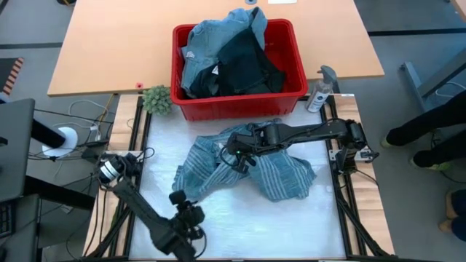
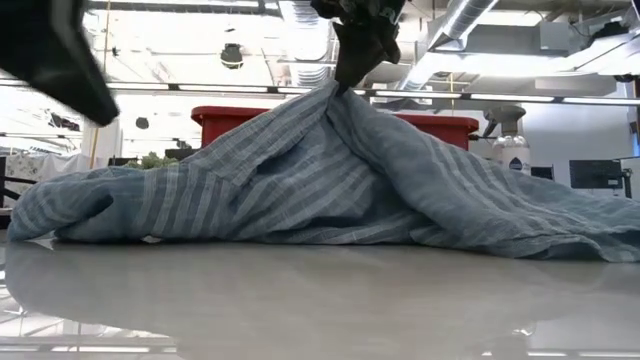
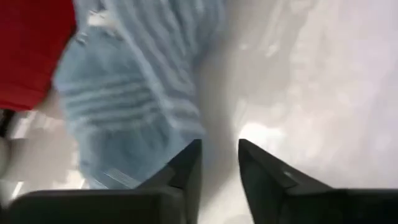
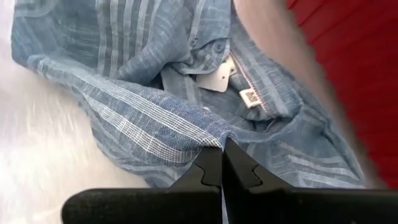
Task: Fold Laundry from Bin
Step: Fold the blue polo shirt
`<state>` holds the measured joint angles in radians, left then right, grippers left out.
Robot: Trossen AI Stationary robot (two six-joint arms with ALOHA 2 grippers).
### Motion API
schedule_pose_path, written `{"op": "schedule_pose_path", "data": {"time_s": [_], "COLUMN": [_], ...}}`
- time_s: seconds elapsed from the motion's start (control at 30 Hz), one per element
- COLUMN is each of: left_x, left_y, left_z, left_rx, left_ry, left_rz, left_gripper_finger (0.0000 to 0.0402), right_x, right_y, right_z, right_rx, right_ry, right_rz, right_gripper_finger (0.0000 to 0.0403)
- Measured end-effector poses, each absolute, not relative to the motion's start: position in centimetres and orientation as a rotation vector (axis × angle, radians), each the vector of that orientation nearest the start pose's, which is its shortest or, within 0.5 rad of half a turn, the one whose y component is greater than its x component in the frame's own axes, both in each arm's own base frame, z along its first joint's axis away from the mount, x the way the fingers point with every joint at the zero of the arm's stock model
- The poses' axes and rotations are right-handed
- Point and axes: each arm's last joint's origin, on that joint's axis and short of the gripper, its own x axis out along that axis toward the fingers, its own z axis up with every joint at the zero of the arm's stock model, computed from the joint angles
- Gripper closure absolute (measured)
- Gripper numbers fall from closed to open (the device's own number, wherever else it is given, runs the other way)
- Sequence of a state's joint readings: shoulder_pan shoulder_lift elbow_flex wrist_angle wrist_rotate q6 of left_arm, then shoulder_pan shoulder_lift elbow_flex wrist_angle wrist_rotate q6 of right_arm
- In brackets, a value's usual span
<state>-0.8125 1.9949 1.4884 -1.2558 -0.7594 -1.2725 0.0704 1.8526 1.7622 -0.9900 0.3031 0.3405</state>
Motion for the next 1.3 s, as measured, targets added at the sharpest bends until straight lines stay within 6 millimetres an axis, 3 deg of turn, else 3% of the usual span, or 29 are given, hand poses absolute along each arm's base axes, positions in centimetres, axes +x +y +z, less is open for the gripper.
{"op": "schedule_pose_path", "data": {"time_s": [0.13, 0.3, 0.4, 0.57, 0.9, 1.03, 1.17, 1.23, 1.3], "left_x": [25.7, 27.5, 28.4, 28.3, 28.1, 27.2, 25.9, 25.7, 25.7], "left_y": [-24.2, -23.3, -22.3, -19.3, -17.1, -16.1, -15.9, -15.8, -15.8], "left_z": [18.0, 16.3, 14.9, 13.8, 13.9, 14.9, 16.7, 17.5, 18.5], "left_rx": [0.070, 0.058, 0.020, -0.038, -0.019, 0.050, 0.192, 0.199, 0.191], "left_ry": [0.868, 0.857, 0.886, 0.999, 1.029, 1.146, 1.140, 1.123, 1.118], "left_rz": [0.703, 0.641, 0.613, 0.763, 0.913, 1.015, 1.128, 1.123, 1.066], "left_gripper_finger": [0.0234, 0.0182, 0.0168, 0.0169, 0.0214, 0.0274, 0.0351, 0.0385, 0.0395], "right_x": [38.7, 38.8, 38.7, 38.7, 38.6, 38.5, 38.5, 38.5, 38.5], "right_y": [1.9, 1.9, 1.8, 1.9, 1.9, 1.9, 1.9, 1.9, 1.9], "right_z": [31.1, 31.1, 31.0, 31.0, 31.0, 30.9, 30.9, 30.9, 30.9], "right_rx": [0.098, 0.091, 0.091, 0.089, 0.078, 0.076, 0.075, 0.073, 0.072], "right_ry": [1.016, 1.019, 1.019, 1.025, 1.040, 1.047, 1.049, 1.050, 1.050], "right_rz": [-0.373, -0.363, -0.363, -0.359, -0.355, -0.355, -0.355, -0.354, -0.354], "right_gripper_finger": [0.0384, 0.0384, 0.0384, 0.0384, 0.0384, 0.0384, 0.0384, 0.0384, 0.0384]}}
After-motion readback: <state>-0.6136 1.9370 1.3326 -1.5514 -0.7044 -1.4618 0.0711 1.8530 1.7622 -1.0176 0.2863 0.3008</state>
